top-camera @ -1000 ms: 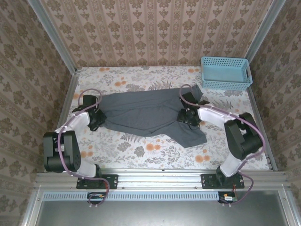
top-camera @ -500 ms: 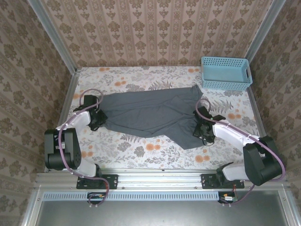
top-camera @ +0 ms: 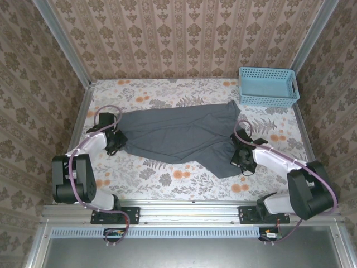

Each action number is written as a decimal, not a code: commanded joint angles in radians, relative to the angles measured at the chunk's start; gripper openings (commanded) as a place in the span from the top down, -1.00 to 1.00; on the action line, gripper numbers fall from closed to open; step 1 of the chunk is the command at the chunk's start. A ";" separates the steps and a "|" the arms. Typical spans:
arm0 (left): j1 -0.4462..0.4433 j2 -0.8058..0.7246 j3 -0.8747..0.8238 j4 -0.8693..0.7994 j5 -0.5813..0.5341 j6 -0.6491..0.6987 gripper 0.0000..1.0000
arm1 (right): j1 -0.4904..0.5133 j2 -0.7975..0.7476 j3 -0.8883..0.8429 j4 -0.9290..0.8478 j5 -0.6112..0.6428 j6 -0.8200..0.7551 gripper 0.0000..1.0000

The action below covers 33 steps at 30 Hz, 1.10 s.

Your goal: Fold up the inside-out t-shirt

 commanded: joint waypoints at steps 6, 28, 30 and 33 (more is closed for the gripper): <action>-0.053 -0.190 -0.112 -0.173 -0.080 -0.023 1.00 | -0.003 -0.462 0.055 -0.344 0.224 0.096 1.00; -0.063 -0.110 0.067 -0.072 -0.112 -0.155 1.00 | -0.032 -0.051 0.436 -0.034 0.194 -0.192 0.99; -0.044 -0.027 0.125 -0.063 -0.099 -0.158 1.00 | -0.039 0.052 0.530 -0.018 0.213 -0.216 0.99; -0.013 0.073 0.182 -0.028 -0.062 -0.163 1.00 | -0.052 0.216 0.660 0.004 0.222 -0.248 0.99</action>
